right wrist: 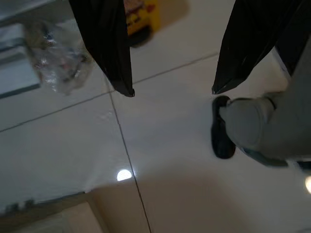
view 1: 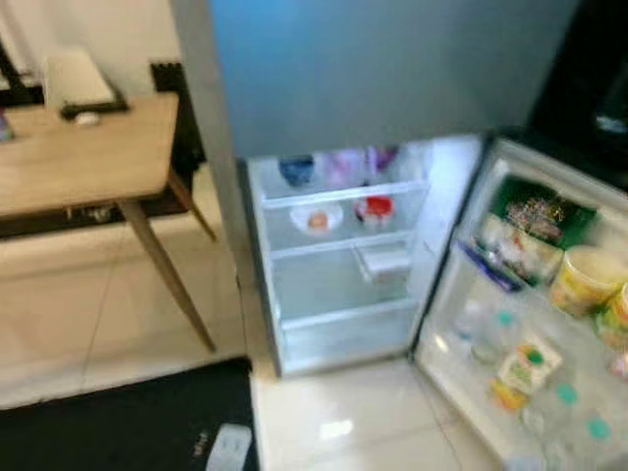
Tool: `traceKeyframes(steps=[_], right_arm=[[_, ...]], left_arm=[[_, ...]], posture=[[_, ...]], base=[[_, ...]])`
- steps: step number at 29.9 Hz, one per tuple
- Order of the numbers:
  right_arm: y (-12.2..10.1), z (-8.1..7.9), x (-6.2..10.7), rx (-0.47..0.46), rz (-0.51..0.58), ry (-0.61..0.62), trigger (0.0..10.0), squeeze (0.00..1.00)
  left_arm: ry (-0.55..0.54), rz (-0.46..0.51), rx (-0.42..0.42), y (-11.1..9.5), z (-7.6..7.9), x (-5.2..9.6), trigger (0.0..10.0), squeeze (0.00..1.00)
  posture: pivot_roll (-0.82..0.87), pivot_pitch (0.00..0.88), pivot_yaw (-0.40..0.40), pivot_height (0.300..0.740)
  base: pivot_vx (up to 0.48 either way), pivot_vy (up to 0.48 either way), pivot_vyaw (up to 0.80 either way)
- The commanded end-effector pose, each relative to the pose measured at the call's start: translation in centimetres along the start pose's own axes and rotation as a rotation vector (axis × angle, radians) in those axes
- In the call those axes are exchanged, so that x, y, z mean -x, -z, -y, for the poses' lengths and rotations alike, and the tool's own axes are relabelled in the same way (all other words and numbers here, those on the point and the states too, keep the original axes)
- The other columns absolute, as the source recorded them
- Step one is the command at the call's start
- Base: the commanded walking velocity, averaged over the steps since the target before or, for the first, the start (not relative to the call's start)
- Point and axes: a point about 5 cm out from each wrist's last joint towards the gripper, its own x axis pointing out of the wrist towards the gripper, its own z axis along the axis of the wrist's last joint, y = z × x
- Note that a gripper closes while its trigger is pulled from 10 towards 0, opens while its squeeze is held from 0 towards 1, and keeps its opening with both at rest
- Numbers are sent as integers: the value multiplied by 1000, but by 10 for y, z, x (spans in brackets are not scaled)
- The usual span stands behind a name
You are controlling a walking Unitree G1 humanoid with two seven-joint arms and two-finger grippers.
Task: Restocking fridge
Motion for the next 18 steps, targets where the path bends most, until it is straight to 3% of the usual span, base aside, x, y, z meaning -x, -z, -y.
traceKeyframes(steps=[1, 15, 18], right_arm=[[1, 0, 0, -3, -4, 0, 10000, 0], [1, -1, 0, -6, 5, -4, 10000, 0], [1, -1, 0, -6, 5, -5, 10000, 0]], left_arm=[[8, -43, -5, 11, 2, 1, 10000, 0], [32, -34, -28, 11, 0, 2, 10000, 0], [38, -37, -23, 11, 0, 2, 10000, 0]], posture=[[-91, 0, -7, 740], [-93, 0, -6, 740], [-92, 0, -6, 740]], base=[[-240, 0, -800], [-17, 0, -57], [0, -308, 0]])
